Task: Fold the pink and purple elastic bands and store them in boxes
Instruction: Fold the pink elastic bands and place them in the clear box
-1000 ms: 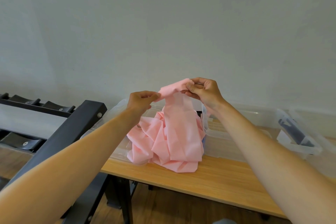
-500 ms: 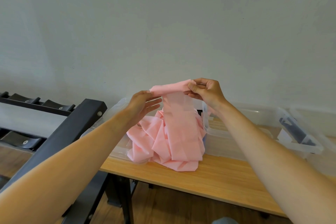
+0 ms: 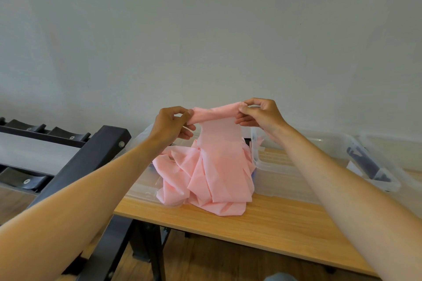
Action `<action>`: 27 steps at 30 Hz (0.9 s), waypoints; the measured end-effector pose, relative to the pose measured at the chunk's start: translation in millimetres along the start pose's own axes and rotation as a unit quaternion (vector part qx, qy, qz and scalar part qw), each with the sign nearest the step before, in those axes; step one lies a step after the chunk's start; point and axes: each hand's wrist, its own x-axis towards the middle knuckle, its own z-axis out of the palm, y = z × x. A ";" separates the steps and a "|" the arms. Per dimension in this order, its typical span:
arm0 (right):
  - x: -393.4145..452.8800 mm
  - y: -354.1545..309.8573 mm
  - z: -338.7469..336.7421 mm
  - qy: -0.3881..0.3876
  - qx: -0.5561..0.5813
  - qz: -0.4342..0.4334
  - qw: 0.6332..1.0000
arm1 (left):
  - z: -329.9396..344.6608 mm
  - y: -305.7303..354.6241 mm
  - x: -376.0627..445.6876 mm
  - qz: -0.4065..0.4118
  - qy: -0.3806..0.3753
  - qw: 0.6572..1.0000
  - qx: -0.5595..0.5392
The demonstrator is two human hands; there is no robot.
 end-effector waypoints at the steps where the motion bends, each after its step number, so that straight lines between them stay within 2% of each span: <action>1: -0.6 -0.5 -0.2 -0.003 0.021 0.009 1.000 | -0.1 1.7 -1.3 0.005 0.003 1.000 0.002; 12: 5.3 -19.0 -8.7 0.003 0.082 -0.005 0.997 | 0.7 39.2 1.9 -0.018 0.002 0.993 -0.117; 17: 12.5 -34.8 -18.0 -0.012 0.077 -0.011 0.997 | -2.1 60.6 8.5 -0.094 -0.097 0.972 -0.190; 19: 13.1 -38.8 -20.3 -0.019 0.079 -0.005 0.997 | -2.7 64.8 7.2 -0.088 -0.122 0.970 -0.189; 22: 13.1 -43.0 -23.7 -0.024 0.105 0.007 0.994 | -3.9 64.0 4.8 -0.002 -0.123 0.988 -0.098; 24: 11.8 -45.4 -24.5 -0.028 0.126 0.013 0.992 | 0.0 62.3 4.9 0.053 -0.076 0.996 0.001; 27: 8.8 -47.3 -21.2 -0.040 0.135 0.011 0.990 | 12.7 63.8 2.7 0.074 -0.006 0.996 0.047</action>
